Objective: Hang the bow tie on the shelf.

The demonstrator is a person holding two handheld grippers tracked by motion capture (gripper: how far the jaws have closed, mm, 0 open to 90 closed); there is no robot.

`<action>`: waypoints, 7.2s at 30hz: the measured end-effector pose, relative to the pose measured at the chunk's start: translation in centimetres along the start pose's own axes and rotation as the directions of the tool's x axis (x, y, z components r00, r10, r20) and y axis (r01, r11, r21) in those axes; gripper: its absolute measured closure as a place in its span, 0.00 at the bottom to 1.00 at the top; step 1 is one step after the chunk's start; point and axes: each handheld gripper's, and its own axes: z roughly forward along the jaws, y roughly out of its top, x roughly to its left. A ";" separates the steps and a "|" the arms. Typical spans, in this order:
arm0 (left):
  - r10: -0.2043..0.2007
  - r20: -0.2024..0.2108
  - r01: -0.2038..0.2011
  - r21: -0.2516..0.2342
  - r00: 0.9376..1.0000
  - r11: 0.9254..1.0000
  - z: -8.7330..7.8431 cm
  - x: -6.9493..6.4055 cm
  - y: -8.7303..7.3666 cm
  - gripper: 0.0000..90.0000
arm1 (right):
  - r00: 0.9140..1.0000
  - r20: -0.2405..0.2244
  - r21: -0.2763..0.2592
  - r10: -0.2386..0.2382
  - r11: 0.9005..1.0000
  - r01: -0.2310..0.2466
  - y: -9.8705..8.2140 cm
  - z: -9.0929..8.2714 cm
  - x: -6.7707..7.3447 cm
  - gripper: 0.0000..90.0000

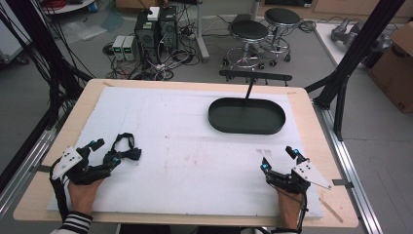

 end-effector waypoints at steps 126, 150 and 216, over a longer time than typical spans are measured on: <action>0.037 -0.093 0.042 0.716 0.995 0.697 5.7 2.8 4.1 0.53 | 1.000 -0.003 0.029 -0.031 0.999 0.031 0.1 0.3 0.2 0.07; -0.157 -0.196 0.251 0.737 0.968 0.627 6.7 4.2 3.6 0.73 | 0.999 0.000 0.032 -0.035 0.999 0.035 0.1 0.3 0.3 0.07; -0.059 0.052 0.047 0.211 0.997 0.976 7.8 -1.7 8.6 0.95 | 0.999 0.002 0.030 -0.036 0.999 0.036 0.1 0.3 0.3 0.07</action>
